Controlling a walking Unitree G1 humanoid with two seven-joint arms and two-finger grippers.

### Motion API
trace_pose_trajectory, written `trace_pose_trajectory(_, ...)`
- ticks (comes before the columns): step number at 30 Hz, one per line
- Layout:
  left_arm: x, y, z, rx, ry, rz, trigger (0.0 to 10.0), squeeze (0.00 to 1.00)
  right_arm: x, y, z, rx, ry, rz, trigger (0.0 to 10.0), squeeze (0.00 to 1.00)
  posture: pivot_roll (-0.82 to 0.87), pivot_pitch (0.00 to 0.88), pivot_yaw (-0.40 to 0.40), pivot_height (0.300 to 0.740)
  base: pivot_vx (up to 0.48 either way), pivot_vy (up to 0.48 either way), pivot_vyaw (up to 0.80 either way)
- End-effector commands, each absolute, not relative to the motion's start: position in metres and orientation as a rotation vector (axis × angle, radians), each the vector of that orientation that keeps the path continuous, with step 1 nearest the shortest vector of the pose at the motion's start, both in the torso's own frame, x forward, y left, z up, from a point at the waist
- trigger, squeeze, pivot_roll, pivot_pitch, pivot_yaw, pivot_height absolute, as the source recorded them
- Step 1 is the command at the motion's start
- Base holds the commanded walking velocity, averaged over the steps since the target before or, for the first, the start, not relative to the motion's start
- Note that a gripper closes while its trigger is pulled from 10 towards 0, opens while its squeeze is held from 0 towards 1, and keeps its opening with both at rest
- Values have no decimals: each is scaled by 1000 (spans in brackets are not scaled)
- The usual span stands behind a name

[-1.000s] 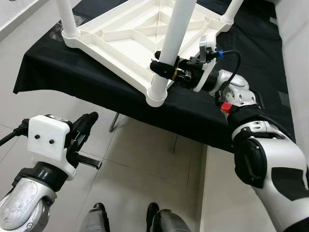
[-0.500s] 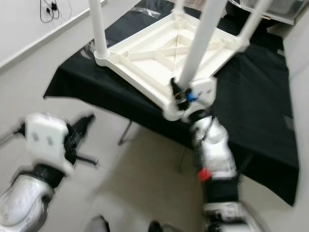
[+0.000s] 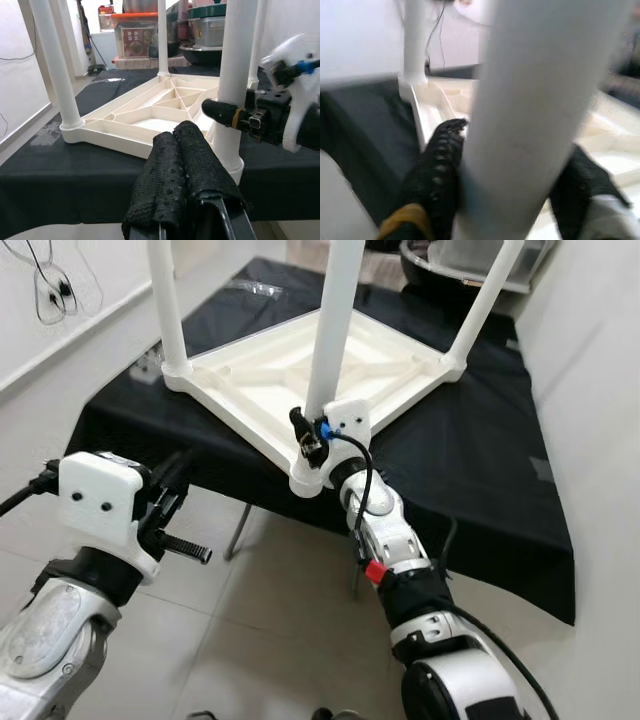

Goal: Building children table

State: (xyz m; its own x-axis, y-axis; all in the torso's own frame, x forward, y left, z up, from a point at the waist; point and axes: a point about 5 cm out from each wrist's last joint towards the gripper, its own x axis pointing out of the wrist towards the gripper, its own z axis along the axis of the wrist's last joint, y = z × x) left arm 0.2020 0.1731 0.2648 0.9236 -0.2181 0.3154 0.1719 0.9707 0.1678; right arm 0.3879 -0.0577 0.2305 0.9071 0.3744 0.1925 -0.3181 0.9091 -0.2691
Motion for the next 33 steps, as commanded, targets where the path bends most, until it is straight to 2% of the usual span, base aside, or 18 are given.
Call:
trace_pose_trajectory(1,202,172,263,137,-336,-206,10000,0,398,-77,230,-332,-211,287,10000,1000,167,153,-148,740,0,0,0)
trace_pose_trajectory(3,202,170,262,139,-331,-209,10000,0,411,-108,249,-347,-217,148,10000,1000,172,158,-149,740,0,0,0)
trace_pose_trajectory(6,202,170,262,140,-330,-209,10000,0,413,-115,253,-343,-218,114,10000,1000,172,158,-149,740,0,0,0)
trace_pose_trajectory(8,202,172,261,142,-328,-207,10000,0,414,-130,249,-347,-199,50,10000,1000,171,163,-141,740,0,0,0)
trace_pose_trajectory(12,202,172,261,142,-328,-207,10000,0,414,-133,247,-346,-192,41,10000,1000,170,164,-140,740,0,0,0)
trace_pose_trajectory(13,202,172,261,143,-327,-207,10000,0,413,-142,239,-354,-166,12,10000,827,169,168,-130,740,0,0,0)
trace_pose_trajectory(14,202,172,261,143,-327,-207,10000,0,413,-142,239,-354,-166,12,10000,827,169,168,-130,740,0,0,0)
trace_pose_trajectory(15,202,173,262,145,-328,-207,10000,0,412,-153,232,-362,-144,-21,10000,392,169,168,-126,740,0,0,0)
trace_pose_trajectory(16,202,173,262,145,-328,-207,10000,0,412,-153,232,-362,-144,-21,10000,392,169,168,-126,740,0,0,0)
trace_pose_trajectory(17,202,174,263,145,-331,-206,10000,0,411,-164,227,-375,-130,-49,10000,533,168,168,-122,740,0,0,0)
trace_pose_trajectory(19,202,174,263,146,-333,-205,10000,0,410,-171,225,-383,-123,-64,10000,533,168,168,-122,740,0,0,0)
trace_pose_trajectory(20,202,174,264,143,-334,-209,10000,0,410,-177,225,-399,-118,-61,10000,620,158,165,-116,740,0,0,0)
trace_pose_trajectory(25,203,172,263,135,-335,-222,10000,0,408,-192,222,-434,-90,-73,10000,608,150,166,-116,740,0,0,0)
trace_pose_trajectory(26,202,171,265,119,-342,-229,10000,0,404,-207,213,-444,-47,-85,10000,612,142,165,-111,740,0,0,0)
trace_pose_trajectory(27,202,172,266,106,-349,-231,10000,0,400,-210,207,-435,-28,-76,10000,608,138,165,-111,740,0,0,0)
trace_pose_trajectory(31,201,173,269,86,-364,-233,10000,0,392,-211,194,-406,1,-36,10000,612,135,169,-108,740,0,0,0)
trace_pose_trajectory(33,198,172,277,51,-397,-269,10000,0,371,-209,170,-347,58,10,10000,612,122,169,-98,740,0,0,0)
